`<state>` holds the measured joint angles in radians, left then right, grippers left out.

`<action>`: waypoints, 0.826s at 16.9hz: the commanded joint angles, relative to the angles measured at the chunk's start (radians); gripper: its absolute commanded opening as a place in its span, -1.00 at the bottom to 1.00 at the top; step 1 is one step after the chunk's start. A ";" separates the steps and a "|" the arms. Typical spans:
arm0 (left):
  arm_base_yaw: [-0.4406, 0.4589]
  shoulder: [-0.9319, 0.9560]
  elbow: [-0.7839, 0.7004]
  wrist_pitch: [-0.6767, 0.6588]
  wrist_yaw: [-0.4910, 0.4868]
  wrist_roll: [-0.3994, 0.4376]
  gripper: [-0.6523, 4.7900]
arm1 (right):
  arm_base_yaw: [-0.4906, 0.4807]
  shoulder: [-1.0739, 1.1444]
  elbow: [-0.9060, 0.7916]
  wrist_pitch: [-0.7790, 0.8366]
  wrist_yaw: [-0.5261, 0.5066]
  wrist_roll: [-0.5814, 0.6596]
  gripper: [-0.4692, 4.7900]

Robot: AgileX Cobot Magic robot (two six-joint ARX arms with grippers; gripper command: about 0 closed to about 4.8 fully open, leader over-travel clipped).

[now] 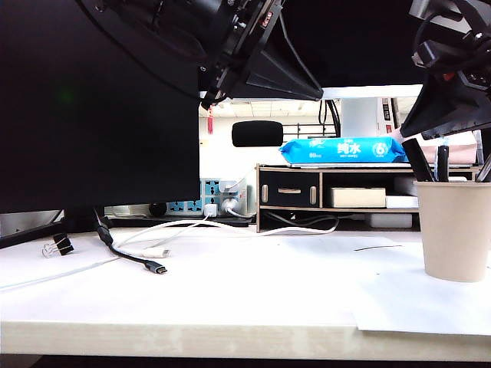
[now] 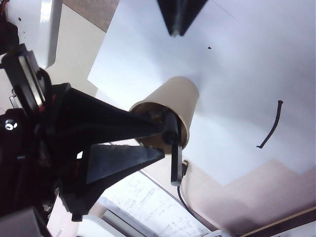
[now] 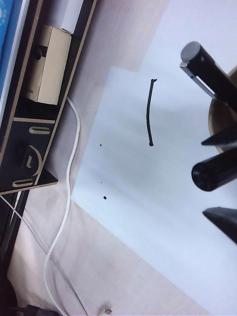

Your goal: Pick up the marker from the paper cup and put it on the table.

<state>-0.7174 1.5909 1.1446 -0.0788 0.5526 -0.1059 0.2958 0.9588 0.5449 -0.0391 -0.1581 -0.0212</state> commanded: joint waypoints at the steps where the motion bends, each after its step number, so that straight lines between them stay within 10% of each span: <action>1: 0.001 -0.004 0.003 0.014 0.000 0.001 -0.78 | 0.000 -0.002 0.005 0.013 -0.045 -0.006 -0.22; 14: 0.001 -0.004 0.003 0.013 0.001 0.001 -0.78 | 0.000 0.060 0.005 0.043 -0.042 -0.006 -0.37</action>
<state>-0.7170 1.5909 1.1442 -0.0784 0.5526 -0.1059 0.2958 1.0203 0.5449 -0.0135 -0.1989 -0.0235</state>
